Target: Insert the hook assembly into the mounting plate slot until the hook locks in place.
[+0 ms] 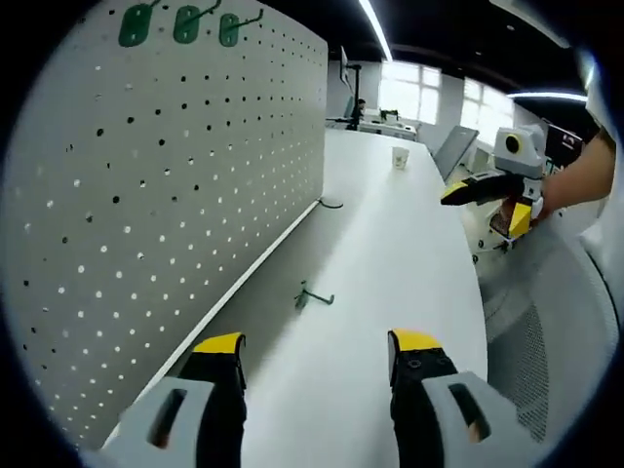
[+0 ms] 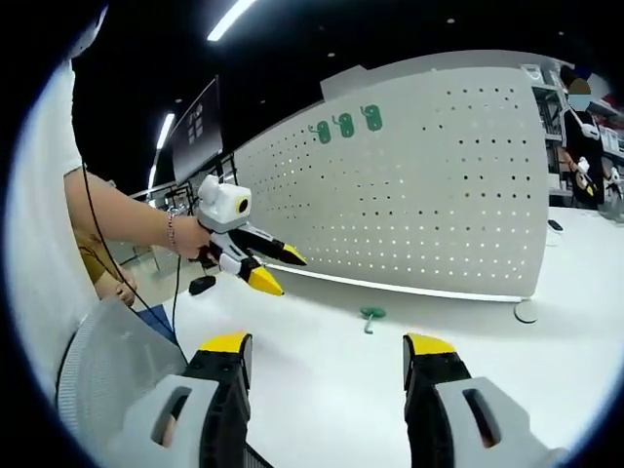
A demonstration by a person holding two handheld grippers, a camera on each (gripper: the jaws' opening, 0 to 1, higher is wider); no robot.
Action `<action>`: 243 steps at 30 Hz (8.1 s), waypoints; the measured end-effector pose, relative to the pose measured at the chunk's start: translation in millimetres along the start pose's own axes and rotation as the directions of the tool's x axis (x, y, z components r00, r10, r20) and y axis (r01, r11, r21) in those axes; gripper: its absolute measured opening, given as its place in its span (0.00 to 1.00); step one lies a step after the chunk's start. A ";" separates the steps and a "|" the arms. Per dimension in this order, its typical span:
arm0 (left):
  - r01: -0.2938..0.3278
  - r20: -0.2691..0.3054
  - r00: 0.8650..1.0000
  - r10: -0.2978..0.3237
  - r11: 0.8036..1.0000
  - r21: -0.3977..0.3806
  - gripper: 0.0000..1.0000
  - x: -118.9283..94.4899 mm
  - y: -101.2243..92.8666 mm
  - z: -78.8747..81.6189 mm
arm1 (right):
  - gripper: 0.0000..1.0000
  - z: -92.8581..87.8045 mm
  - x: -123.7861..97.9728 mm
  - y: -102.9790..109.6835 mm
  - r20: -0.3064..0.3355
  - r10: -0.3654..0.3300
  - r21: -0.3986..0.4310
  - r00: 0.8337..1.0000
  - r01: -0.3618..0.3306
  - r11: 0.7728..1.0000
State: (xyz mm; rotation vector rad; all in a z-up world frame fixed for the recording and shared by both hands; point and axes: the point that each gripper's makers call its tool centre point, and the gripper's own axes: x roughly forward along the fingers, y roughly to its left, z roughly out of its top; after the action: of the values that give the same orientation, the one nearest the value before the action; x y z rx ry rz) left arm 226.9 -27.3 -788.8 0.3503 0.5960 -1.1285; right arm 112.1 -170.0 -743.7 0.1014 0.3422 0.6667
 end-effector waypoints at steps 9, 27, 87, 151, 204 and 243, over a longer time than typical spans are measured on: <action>0.035 -0.035 0.999 -0.034 0.999 0.021 0.61 18.0 1.6 -1.8 | 0.65 -6.2 -0.1 0.6 -0.027 0.003 0.029 1.000 -0.002 1.000; 0.109 -0.128 0.987 -0.098 0.991 0.082 0.61 55.3 4.0 -4.0 | 0.66 -7.0 -5.0 -2.2 -0.037 0.007 0.028 0.999 -0.006 1.000; 0.183 -0.280 0.952 -0.126 0.965 0.187 0.30 126.5 20.4 -14.9 | 0.61 -18.3 -19.9 -18.0 -0.048 -0.041 0.116 0.998 0.046 0.992; 0.070 -0.049 0.997 -0.062 0.980 0.185 0.02 105.7 25.8 27.4 | 0.58 -13.7 -18.5 -19.9 -0.026 -0.036 0.125 0.999 0.039 0.991; -0.080 0.254 0.966 0.043 0.987 0.139 0.02 20.6 3.5 83.2 | 0.58 9.9 -18.6 -4.1 0.034 -0.001 0.098 0.999 -0.003 0.995; -0.180 0.471 0.870 0.146 0.983 0.028 0.02 -69.5 -27.6 96.3 | 0.58 28.5 -11.5 18.5 0.059 0.055 0.044 0.997 -0.057 0.997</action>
State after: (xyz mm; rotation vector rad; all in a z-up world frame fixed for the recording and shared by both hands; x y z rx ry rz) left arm 206.6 -39.8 -669.2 0.1730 0.0951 -1.0231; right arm 102.5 -162.1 -710.0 0.1745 0.2996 0.7101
